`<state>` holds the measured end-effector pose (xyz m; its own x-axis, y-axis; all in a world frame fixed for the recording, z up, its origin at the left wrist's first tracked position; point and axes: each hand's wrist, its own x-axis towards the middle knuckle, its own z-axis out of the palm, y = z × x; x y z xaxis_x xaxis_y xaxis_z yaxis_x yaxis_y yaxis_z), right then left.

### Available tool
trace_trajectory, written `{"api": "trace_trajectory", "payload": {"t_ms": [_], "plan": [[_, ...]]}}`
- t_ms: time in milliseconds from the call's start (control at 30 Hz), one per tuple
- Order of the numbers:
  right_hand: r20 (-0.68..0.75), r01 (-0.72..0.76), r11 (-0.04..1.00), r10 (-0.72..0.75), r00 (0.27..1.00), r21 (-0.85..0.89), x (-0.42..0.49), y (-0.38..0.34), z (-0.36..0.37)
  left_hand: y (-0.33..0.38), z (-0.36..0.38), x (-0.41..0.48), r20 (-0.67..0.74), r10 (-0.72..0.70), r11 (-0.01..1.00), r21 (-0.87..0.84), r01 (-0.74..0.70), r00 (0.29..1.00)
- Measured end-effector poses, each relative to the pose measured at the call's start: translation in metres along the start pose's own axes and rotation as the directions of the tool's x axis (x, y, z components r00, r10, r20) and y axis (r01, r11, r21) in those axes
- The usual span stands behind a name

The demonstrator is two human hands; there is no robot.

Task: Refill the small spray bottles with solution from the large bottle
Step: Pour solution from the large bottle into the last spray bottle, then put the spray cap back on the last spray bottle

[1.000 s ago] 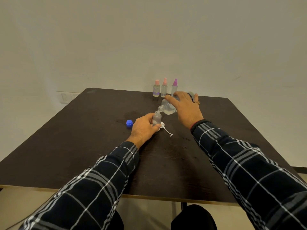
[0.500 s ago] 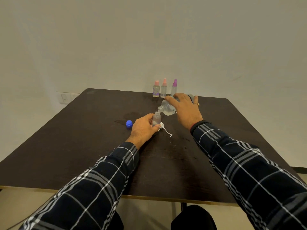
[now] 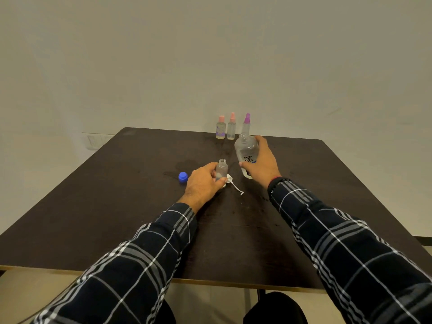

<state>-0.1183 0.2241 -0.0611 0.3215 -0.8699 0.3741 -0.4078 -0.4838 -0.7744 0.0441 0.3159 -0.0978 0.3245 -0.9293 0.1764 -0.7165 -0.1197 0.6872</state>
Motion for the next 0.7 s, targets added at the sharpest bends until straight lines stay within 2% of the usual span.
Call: {"api": "trace_trajectory", "payload": {"t_ms": [133,300,333,400,467,500,533,600,633,700], "plan": [[-0.024,-0.113,0.987,0.117,0.993,0.115,-0.005,0.010,0.003,-0.001,0.001,0.001,0.000,0.003,1.000,0.026,-0.003,1.000],[0.037,-0.258,0.964,0.256,0.966,0.059,-0.003,0.019,0.002,-0.001,0.001,0.002,0.003,0.008,1.000,0.027,-0.008,1.000],[0.003,-0.276,0.960,0.276,0.961,0.040,-0.005,0.019,0.003,-0.001,0.001,0.002,0.004,0.006,1.000,0.027,-0.006,1.000],[-0.214,-0.283,0.959,0.269,0.939,-0.036,-0.016,0.012,0.003,-0.001,0.001,0.002,0.004,0.005,1.000,0.024,-0.005,1.000],[-0.429,-0.190,0.971,0.112,0.896,-0.143,-0.030,0.005,0.002,-0.001,0.001,0.002,0.001,0.007,1.000,0.019,-0.007,1.000],[-0.427,-0.122,0.974,0.031,0.904,-0.189,-0.034,0.002,0.003,-0.001,0.000,0.002,0.000,0.011,1.000,0.020,-0.011,1.000],[-0.348,-0.066,0.971,-0.019,0.937,-0.230,-0.036,0.000,0.005,-0.001,0.000,0.002,0.001,0.014,1.000,0.024,-0.014,1.000],[-0.087,0.009,0.944,-0.040,0.995,-0.331,-0.037,-0.003,0.011,-0.001,-0.002,0.001,0.007,0.020,0.999,0.025,-0.020,1.000],[0.026,0.028,0.920,-0.019,0.999,-0.390,-0.035,-0.005,0.015,-0.001,-0.002,0.001,0.006,0.023,0.999,0.023,-0.023,1.000],[0.156,0.061,0.865,0.021,0.987,-0.498,-0.030,-0.009,0.023,-0.001,-0.004,0.000,0.001,0.024,1.000,0.019,-0.024,1.000]]}}
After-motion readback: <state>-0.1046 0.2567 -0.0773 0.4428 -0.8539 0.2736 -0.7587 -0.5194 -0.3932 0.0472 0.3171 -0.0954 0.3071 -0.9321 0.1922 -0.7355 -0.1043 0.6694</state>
